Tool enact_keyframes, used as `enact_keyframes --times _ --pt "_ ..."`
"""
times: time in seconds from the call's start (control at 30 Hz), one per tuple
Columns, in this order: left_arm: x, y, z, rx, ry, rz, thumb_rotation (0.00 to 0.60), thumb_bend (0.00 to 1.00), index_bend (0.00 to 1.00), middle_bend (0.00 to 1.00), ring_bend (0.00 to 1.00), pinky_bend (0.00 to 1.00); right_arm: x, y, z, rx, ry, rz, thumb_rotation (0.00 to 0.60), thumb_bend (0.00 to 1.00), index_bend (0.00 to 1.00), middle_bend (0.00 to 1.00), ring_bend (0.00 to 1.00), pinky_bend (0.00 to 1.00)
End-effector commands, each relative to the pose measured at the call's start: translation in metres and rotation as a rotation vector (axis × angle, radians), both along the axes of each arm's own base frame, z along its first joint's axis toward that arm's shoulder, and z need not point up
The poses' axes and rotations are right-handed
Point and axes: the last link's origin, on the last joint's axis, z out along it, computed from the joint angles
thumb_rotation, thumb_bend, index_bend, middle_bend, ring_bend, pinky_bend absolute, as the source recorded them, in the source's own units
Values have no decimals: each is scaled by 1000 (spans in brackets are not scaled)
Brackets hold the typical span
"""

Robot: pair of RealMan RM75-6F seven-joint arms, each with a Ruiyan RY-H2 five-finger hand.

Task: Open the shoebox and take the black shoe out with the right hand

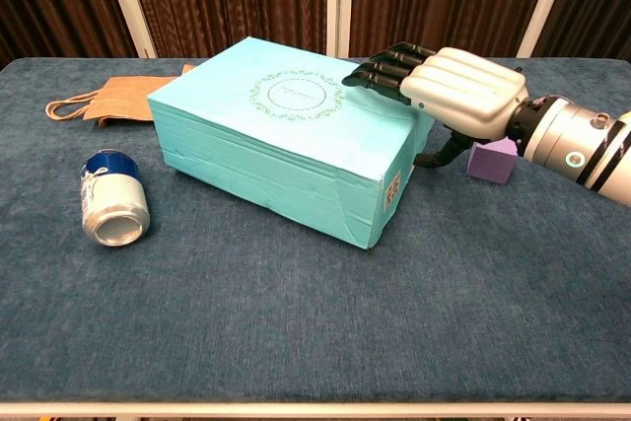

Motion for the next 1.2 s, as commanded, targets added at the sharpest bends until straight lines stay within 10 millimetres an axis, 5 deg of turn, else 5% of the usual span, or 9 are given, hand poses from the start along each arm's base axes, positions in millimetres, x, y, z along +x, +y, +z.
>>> enact_keyframes --times 0.03,0.17,0.3,0.8,1.2 --pt "-1 -1 0 -6 -5 6 600 1 173 87 13 45 1 4 -3 5 4 45 600 287 177 133 19 21" --pt "-1 -1 1 -7 -3 12 600 1 174 87 13 45 2 6 -3 26 -48 50 600 524 413 265 142 147" --pt "-1 -2 0 -13 -3 16 600 1 174 87 13 45 1 4 -1 60 -131 -5 600 636 499 333 205 177" --pt "2 1 0 -26 -8 9 600 1 174 87 13 45 0 -6 21 341 -716 -483 600 636 509 345 206 81" --pt "4 1 2 -26 -6 1 600 1 173 87 13 45 5 -20 42 571 -1348 -950 600 614 511 345 200 28"
